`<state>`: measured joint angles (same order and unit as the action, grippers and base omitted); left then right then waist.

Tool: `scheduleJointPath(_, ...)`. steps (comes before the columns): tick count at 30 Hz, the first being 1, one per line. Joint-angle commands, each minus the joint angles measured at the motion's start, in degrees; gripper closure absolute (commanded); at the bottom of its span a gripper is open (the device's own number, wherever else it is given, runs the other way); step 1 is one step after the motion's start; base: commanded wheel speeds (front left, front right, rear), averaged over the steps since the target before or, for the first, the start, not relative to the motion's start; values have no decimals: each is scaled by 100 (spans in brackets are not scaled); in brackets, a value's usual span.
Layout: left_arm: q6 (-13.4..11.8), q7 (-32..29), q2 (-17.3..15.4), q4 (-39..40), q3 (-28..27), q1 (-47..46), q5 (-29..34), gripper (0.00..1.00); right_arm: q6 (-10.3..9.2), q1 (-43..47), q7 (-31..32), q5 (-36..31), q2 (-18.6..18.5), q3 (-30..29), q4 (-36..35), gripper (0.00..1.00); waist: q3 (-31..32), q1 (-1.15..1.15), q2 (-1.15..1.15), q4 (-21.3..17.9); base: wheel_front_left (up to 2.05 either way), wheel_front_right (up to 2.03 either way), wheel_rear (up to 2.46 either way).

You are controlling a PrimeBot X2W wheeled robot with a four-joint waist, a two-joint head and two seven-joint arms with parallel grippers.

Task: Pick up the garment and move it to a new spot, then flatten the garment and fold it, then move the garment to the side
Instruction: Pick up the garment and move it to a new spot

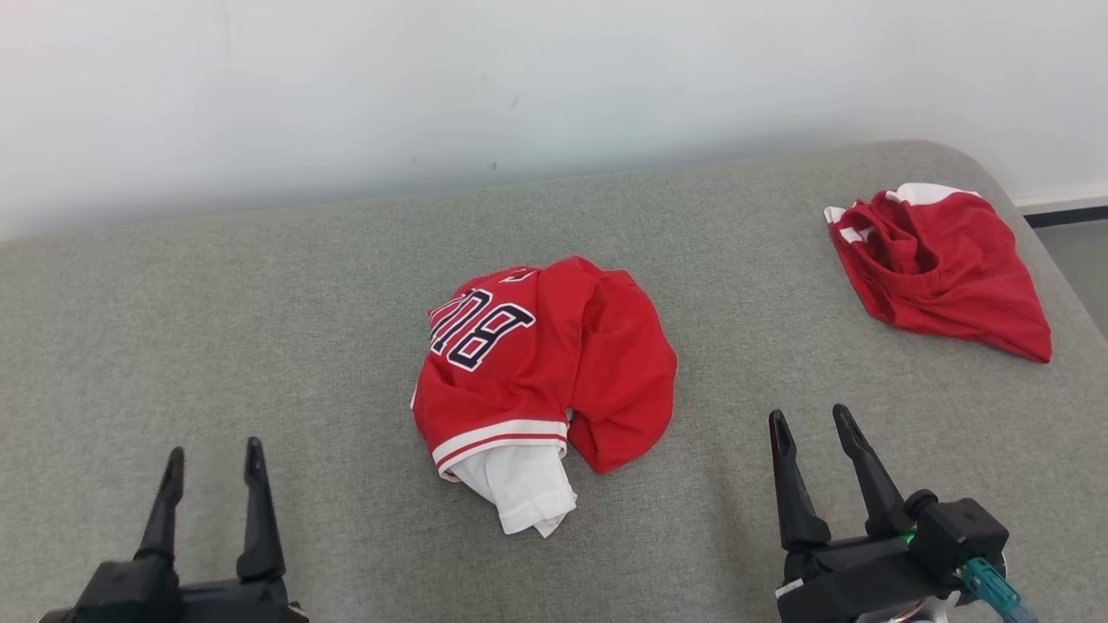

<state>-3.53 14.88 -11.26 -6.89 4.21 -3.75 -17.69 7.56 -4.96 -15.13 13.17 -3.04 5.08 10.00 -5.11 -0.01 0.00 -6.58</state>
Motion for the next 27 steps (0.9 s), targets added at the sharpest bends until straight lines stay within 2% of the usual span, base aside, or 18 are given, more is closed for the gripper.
scheduleJointPath(1, -55, 27, 104, 160, -102, 180, 108, 0, -11, 85, -4, -35, -22, -20, 0, 0, 34, 1, 0, 47, 0, 0, 0)
scheduleJointPath(7, -66, 26, 327, 413, -346, 510, 382, 0, -11, 183, -3, -62, -49, -42, 18, 0, 60, 1, 0, 132, 0, 0, 0)
scheduleJointPath(18, 271, 28, 665, 274, -767, 756, 667, 0, -11, 220, -4, -87, -37, 26, 77, 0, 113, 1, 0, 237, 0, 0, 0)
scheduleJointPath(27, 444, 29, 778, 154, -824, 842, 960, 0, -11, 248, -4, -88, -54, 79, 120, 0, 161, 1, 0, 246, 0, 0, 0)
